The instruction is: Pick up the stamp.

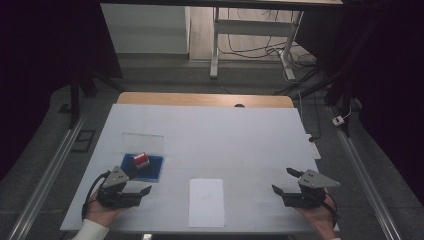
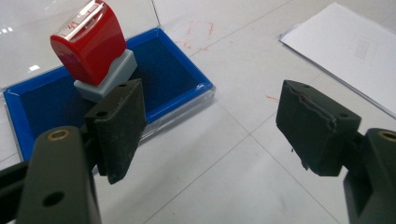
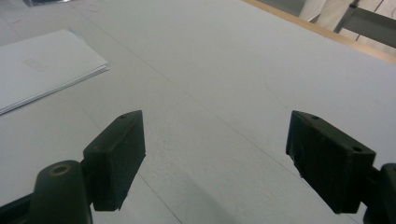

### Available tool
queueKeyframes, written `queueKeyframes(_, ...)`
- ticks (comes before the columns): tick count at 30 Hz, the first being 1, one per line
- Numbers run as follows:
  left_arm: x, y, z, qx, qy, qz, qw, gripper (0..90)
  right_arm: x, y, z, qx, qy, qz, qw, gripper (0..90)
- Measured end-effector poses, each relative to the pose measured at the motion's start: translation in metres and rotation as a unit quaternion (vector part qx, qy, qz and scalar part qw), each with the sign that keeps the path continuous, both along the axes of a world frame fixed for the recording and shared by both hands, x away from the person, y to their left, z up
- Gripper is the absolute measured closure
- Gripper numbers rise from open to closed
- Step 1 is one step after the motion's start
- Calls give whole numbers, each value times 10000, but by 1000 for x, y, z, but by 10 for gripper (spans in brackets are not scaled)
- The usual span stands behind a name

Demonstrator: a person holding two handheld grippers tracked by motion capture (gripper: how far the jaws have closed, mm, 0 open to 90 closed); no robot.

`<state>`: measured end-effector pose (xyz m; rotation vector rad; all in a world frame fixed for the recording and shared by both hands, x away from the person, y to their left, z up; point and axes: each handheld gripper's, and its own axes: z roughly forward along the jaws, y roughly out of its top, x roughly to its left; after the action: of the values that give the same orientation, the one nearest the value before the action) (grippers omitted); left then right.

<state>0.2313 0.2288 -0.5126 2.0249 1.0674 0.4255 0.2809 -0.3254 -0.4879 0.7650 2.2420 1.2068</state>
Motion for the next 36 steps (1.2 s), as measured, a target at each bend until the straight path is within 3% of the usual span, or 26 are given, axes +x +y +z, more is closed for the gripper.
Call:
queueKeyframes(11,1,1,1,-46,-5,-15,10000,244,2,-1,-4,174,158,26,9997,213)
queueKeyframes(18,0,2,4,-51,-41,-26,10000,246,0,-3,-2,287,64,-54,9996,232)
queueKeyframes(26,-2,5,18,17,-89,-32,10000,249,2,-2,-4,245,133,-9,9996,240)
queueKeyframes(36,1,7,29,51,11,60,10000,248,3,1,-7,152,220,-11,9996,248)
